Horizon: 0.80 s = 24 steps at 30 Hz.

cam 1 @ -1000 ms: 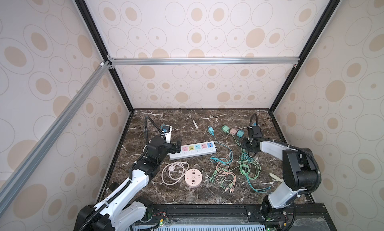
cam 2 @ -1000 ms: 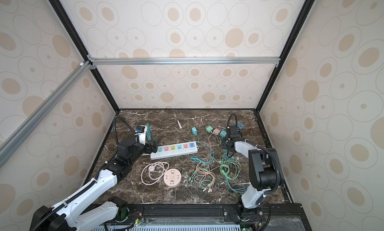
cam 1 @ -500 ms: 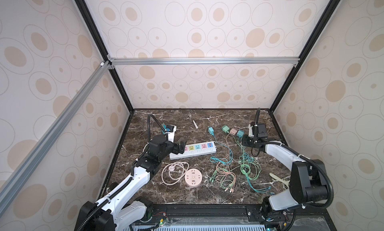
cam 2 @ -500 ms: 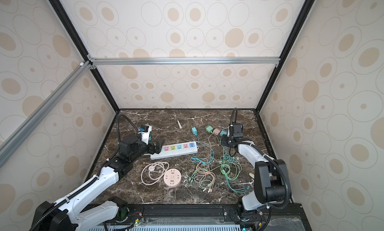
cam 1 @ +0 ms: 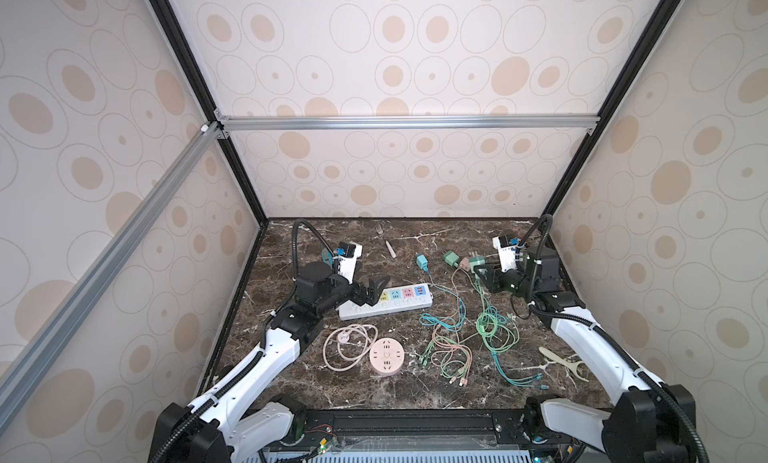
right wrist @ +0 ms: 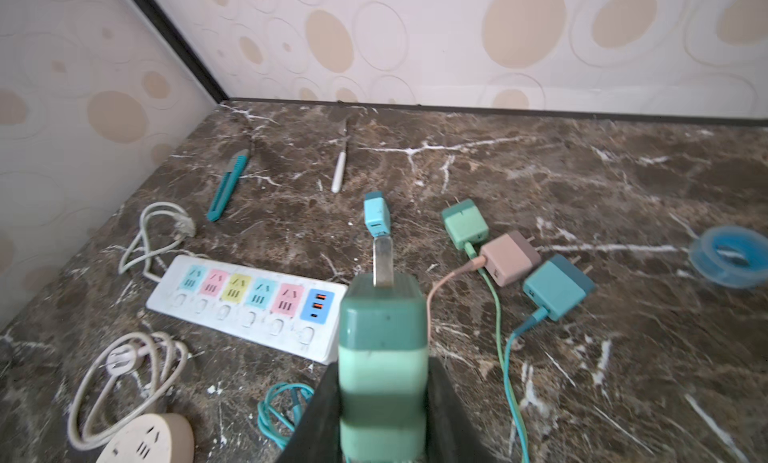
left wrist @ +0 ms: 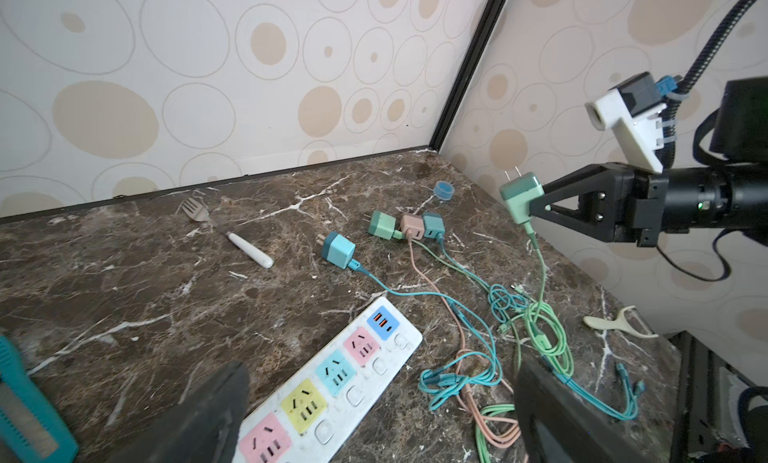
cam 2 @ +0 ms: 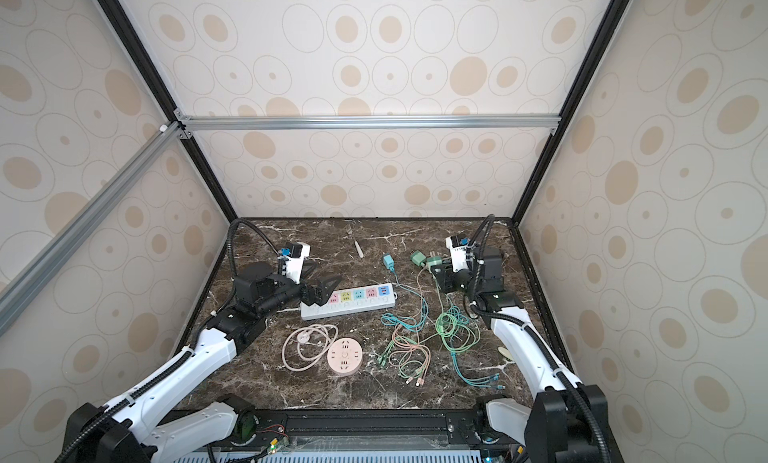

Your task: Insert the plug

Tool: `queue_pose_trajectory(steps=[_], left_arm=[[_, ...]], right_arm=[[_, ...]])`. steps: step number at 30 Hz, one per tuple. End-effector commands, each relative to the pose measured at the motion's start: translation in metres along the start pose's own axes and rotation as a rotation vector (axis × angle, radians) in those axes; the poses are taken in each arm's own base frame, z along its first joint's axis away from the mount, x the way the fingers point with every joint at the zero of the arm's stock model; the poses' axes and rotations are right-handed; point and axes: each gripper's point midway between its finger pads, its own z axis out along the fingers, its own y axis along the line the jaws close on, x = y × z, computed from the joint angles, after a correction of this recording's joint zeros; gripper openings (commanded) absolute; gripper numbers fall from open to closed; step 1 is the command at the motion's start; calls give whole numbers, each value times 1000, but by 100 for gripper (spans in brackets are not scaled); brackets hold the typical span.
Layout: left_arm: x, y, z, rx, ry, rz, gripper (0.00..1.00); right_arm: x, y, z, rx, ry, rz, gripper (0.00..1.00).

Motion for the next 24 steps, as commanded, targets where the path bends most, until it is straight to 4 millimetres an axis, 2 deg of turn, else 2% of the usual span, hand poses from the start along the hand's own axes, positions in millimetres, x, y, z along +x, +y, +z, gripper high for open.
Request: queue_pose_trajectory(steps=[1, 10, 15, 16, 24], left_arm=[[-29, -29, -2, 119, -43, -35, 99], [-34, -77, 6, 319, 13, -79, 99], [-34, -94, 11, 378, 38, -80, 99], [-34, -97, 12, 388, 45, -84, 99], [-26, -117, 24, 459, 108, -112, 99]], right_arm=[[-17, 35, -10, -159, -97, -124, 18], [-28, 84, -21, -314, -124, -261, 17], [-32, 103, -23, -328, -131, -354, 17], [-30, 112, -23, -349, -128, -375, 17], [-25, 145, -21, -372, -106, -531, 16]])
